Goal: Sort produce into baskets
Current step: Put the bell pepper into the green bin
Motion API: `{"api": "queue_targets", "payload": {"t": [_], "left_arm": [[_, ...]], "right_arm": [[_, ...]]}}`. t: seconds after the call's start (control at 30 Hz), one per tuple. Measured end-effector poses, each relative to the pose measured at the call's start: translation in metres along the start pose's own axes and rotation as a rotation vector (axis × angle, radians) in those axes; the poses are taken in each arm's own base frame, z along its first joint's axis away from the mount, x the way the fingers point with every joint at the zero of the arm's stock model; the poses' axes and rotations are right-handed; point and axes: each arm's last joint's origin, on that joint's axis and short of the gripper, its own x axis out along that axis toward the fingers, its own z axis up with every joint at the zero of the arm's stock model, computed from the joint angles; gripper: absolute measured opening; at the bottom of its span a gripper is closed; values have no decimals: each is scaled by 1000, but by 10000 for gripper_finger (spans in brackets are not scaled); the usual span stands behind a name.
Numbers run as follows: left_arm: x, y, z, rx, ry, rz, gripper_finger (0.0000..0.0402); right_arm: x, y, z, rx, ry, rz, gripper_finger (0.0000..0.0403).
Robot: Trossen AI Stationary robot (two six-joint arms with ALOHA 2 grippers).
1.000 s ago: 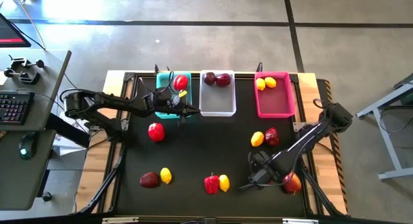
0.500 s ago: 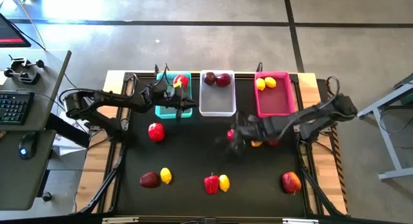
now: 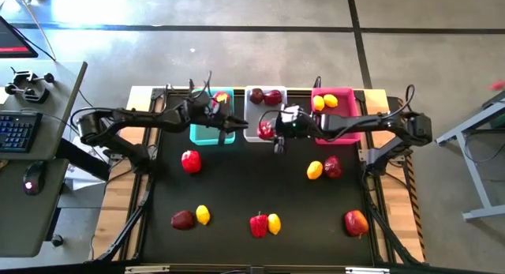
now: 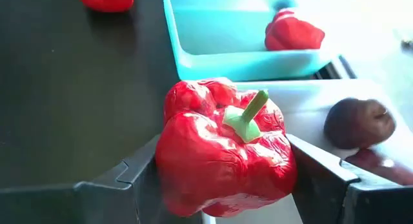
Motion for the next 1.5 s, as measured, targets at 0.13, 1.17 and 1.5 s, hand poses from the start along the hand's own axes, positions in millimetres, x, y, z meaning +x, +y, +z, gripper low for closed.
{"api": "queue_targets", "payload": {"t": [0.13,1.17,1.5], "left_arm": [[14,-7,9,-2,37,29,97],[63,-11,15,-12,82,46,70],[63,-12,14,34,87,-4,4]], "right_arm": [[0,0,2,-72,-24,-7,245],[0,1,10,-246,-121,38,245],[-1,1,12,-185,-138,22,315]]}}
